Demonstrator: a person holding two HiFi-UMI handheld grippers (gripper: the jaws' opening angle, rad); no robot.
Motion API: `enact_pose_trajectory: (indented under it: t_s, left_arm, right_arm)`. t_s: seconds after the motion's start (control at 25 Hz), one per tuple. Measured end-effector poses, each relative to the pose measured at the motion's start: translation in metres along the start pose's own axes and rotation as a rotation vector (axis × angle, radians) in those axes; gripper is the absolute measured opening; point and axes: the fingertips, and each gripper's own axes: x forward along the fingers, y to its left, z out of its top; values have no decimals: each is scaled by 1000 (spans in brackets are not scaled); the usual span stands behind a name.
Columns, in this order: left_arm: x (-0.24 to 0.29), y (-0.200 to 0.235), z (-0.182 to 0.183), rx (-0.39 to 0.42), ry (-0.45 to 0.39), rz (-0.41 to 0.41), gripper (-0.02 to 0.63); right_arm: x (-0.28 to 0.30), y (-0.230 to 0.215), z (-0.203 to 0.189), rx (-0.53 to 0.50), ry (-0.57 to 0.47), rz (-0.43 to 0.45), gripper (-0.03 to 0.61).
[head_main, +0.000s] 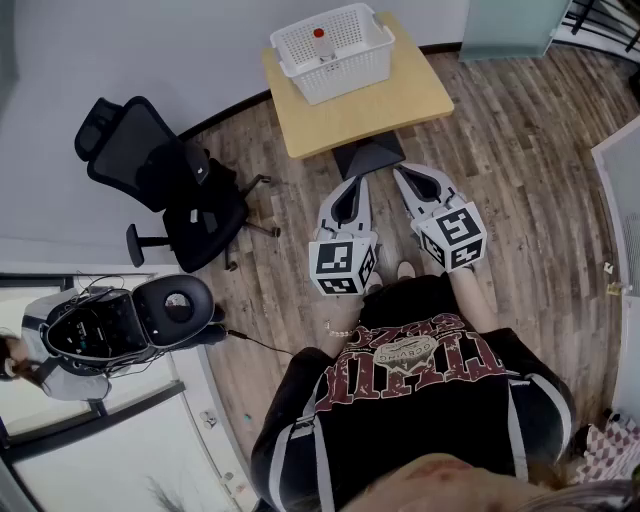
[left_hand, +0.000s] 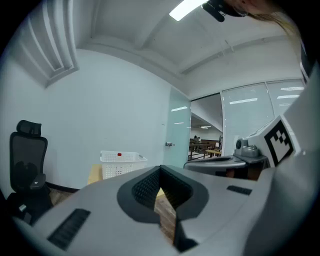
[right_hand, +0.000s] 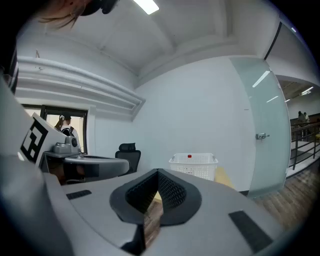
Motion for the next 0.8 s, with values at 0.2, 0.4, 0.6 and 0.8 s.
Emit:
enact_pose_trajectory:
  t_s: [0.2, 0.4, 0.6, 0.8]
  left_arm:
    - [8, -5, -2, -4, 3, -1, 44]
    - [12, -10, -3, -6, 5, 6, 44]
    - [18, -11, -6, -11, 7, 20, 44]
    - [24, -15, -9, -15, 6, 38, 44]
  right_arm:
    - [-1, -7, -1, 9, -4, 18, 15]
    - [-2, -12, -2, 16, -4, 29, 15]
    - [0, -18, -4, 19, 3, 49, 15]
    - [0, -25, -8, 15, 7, 70, 15]
